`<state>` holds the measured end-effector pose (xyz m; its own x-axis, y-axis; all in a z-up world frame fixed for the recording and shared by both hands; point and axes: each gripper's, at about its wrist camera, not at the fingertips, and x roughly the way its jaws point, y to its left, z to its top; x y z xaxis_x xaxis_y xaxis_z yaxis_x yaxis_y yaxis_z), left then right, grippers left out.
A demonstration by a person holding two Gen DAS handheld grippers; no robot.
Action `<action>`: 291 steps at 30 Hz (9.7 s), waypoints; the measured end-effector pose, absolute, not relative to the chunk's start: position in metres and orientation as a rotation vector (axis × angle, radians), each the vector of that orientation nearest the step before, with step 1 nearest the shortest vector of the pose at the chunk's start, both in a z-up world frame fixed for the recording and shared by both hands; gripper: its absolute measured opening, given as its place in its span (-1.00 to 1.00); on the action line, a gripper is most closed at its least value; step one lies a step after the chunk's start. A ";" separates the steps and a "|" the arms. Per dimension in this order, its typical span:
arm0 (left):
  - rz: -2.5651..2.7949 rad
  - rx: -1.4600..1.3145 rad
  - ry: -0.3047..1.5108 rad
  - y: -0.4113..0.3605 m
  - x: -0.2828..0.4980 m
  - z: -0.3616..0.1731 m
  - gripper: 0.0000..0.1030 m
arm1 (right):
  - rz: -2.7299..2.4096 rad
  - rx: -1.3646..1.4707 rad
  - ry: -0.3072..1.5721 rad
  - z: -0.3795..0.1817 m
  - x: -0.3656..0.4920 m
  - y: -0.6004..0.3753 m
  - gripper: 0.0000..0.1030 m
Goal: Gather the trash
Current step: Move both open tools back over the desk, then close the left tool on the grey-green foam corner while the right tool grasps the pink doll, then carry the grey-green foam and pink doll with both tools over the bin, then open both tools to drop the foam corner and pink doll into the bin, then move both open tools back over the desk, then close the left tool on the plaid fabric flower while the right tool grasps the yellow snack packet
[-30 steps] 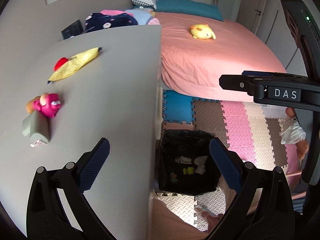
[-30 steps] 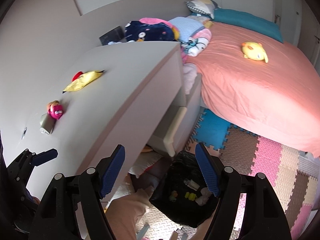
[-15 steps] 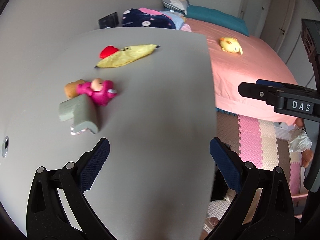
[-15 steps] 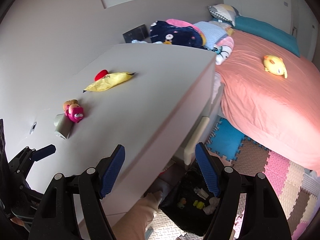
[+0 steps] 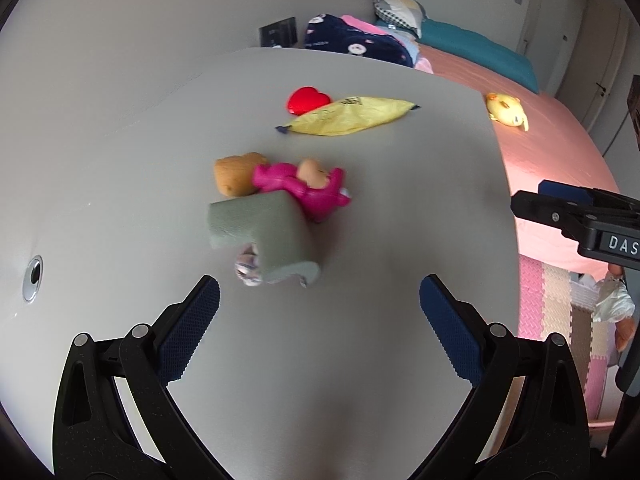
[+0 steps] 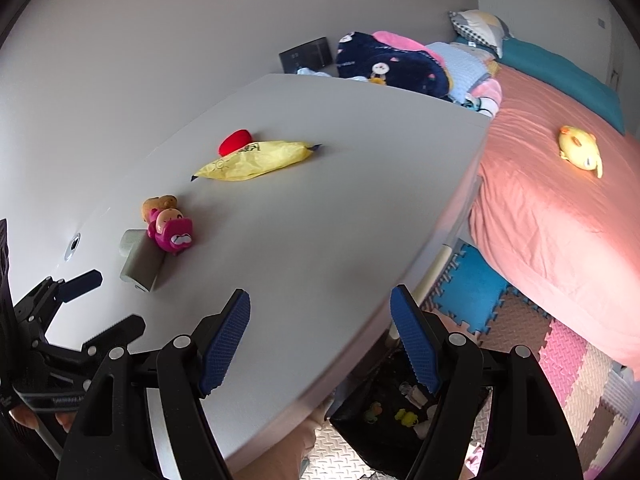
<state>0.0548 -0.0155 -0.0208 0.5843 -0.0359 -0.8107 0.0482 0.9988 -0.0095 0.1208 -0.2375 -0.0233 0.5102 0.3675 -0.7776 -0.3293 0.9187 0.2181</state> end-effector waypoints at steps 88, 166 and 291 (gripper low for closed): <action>0.048 -0.130 0.892 0.108 0.112 -0.022 0.11 | 0.628 -0.125 0.928 -0.033 0.158 -0.090 -0.14; -0.560 0.229 0.900 -0.268 0.020 -0.010 0.12 | 0.109 0.189 0.813 -0.010 0.010 -0.439 -0.14; 0.243 -0.112 0.943 0.109 0.098 -0.047 -0.43 | 0.726 -0.353 0.929 -0.048 0.243 -0.097 -0.36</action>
<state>0.0979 0.1092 -0.0468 0.5631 0.1568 -0.8114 -0.2544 0.9670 0.0104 0.2430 -0.0968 -0.0483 0.3887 0.4117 -0.8243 -0.7004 0.7133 0.0260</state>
